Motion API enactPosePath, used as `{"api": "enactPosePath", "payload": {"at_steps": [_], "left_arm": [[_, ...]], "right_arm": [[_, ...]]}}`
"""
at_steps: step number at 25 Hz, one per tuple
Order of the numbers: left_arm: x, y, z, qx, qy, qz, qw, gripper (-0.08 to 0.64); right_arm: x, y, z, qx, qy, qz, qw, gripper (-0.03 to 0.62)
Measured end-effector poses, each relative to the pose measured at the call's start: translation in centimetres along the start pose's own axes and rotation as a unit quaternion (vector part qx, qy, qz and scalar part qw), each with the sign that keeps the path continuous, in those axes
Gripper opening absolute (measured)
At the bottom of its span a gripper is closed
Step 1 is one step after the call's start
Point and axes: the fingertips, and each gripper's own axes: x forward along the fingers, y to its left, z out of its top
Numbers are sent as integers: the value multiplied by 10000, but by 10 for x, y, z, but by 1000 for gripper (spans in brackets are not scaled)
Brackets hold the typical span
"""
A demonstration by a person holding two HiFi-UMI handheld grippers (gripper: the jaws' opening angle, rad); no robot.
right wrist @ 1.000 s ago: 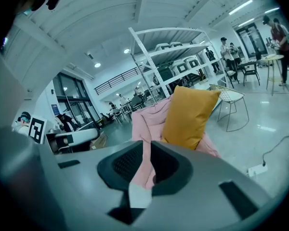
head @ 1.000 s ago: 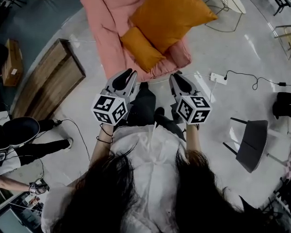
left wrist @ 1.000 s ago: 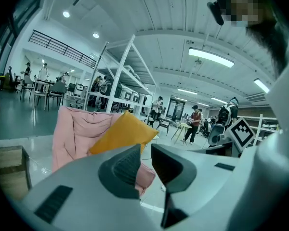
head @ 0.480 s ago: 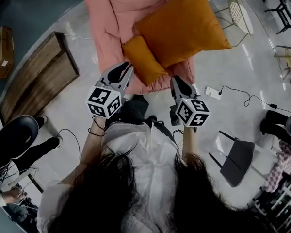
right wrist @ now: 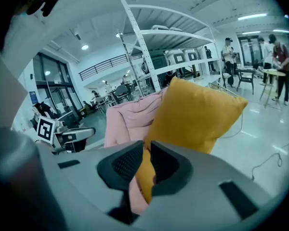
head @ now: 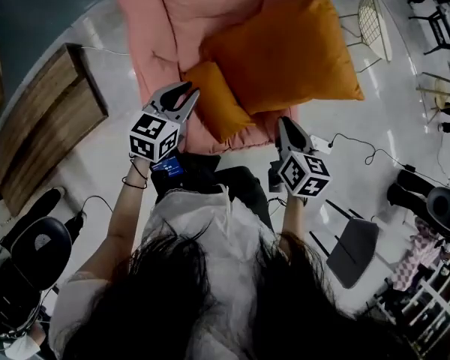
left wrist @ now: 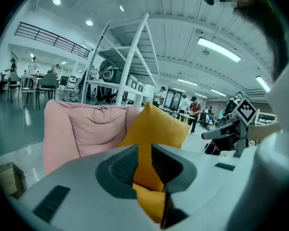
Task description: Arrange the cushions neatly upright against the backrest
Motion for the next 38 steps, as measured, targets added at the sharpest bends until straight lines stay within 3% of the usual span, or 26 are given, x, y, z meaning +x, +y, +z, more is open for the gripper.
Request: {"api": "enactPosePath", "payload": {"at_steps": [9,14,19,21,23,25,27,30,35,38], "left_arm": [[83,-12,25,298,53,-565,9979,80],[131,-20,35,553,47,-696,9960,81],[185,-4,54,980,208,-678,9927,84],[205,1,64,1075,307,-737,9910,126],[226,2,72,1127,443,-876,9888,216],[245,4,78,1260,636,-974,9852,249],[264,8,81,1418,874,-997,9810,270],[287,10,82,1554,1209,-1123,9740,287],[313,-1,84,1693,1727,-1739,9546,328],[328,4,82,1777,1990,-1653,9495,336]], "right_arm": [[12,-54,1,400,78,-357,9985,61],[19,-90,-3,666,47,-252,9974,62],[30,-122,12,747,-521,72,9958,63],[37,-135,10,778,-553,190,9953,64],[45,-150,3,826,-454,199,9954,65],[54,-163,-5,907,-326,226,9951,109],[63,-172,-13,1042,-240,362,9936,235],[72,-184,-22,1238,-167,516,9908,253],[88,-194,-28,1742,-115,444,9836,273],[94,-200,-28,2059,-116,405,9777,273]]}}
